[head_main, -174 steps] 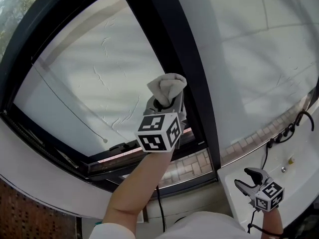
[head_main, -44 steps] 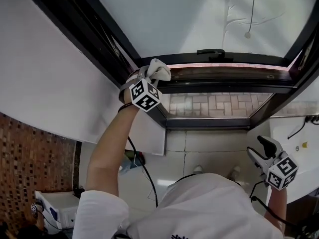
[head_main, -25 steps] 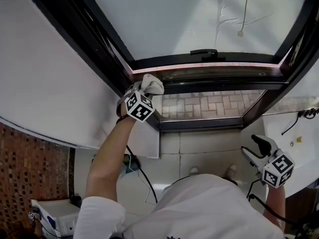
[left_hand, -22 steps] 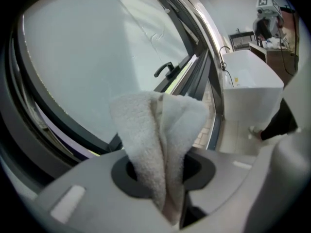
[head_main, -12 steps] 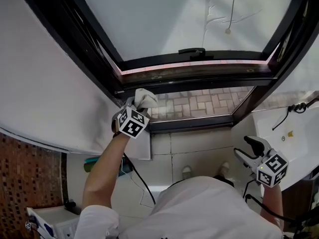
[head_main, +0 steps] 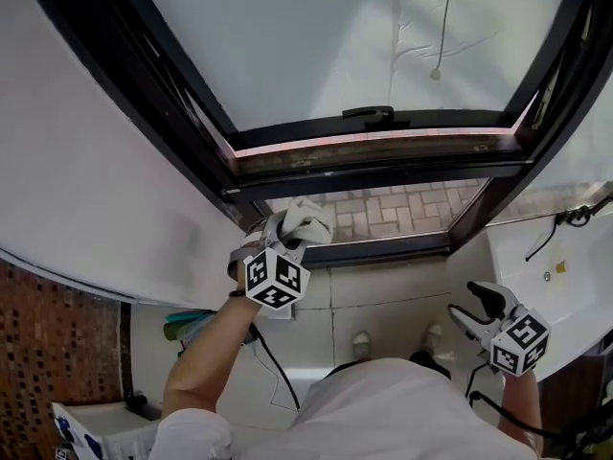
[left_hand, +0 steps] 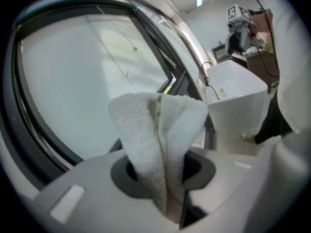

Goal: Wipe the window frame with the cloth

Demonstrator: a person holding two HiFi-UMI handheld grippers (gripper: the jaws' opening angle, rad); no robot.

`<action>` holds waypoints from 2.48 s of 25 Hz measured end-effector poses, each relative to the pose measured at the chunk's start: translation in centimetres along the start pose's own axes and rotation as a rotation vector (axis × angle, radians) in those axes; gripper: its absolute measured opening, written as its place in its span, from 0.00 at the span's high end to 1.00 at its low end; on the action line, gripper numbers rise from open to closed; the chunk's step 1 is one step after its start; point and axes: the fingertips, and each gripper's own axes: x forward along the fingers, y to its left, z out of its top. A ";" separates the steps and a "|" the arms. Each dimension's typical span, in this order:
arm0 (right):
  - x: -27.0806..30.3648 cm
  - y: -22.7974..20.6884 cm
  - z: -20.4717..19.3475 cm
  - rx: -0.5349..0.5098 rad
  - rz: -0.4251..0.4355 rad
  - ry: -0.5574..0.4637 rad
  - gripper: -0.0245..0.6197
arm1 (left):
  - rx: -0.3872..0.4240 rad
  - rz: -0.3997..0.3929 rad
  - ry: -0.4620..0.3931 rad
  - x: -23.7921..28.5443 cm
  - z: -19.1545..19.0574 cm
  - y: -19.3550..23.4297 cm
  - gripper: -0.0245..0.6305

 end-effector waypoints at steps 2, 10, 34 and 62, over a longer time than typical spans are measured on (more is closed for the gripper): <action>-0.8 -0.2 -0.4 0.012 -0.008 -0.004 0.58 | 0.064 0.046 -0.053 -1.8 3.6 3.0 0.76; 1.0 -2.7 2.1 -0.034 0.033 -0.066 0.58 | 0.367 0.415 -0.155 -13.1 19.2 25.6 0.76; 1.0 -5.1 3.0 -0.015 -0.004 -0.081 0.58 | 0.744 0.797 0.142 -23.8 28.2 49.9 0.76; -9.2 -15.1 -0.1 0.023 -0.082 -0.180 0.58 | 0.701 0.460 -0.432 -7.4 61.2 21.8 0.76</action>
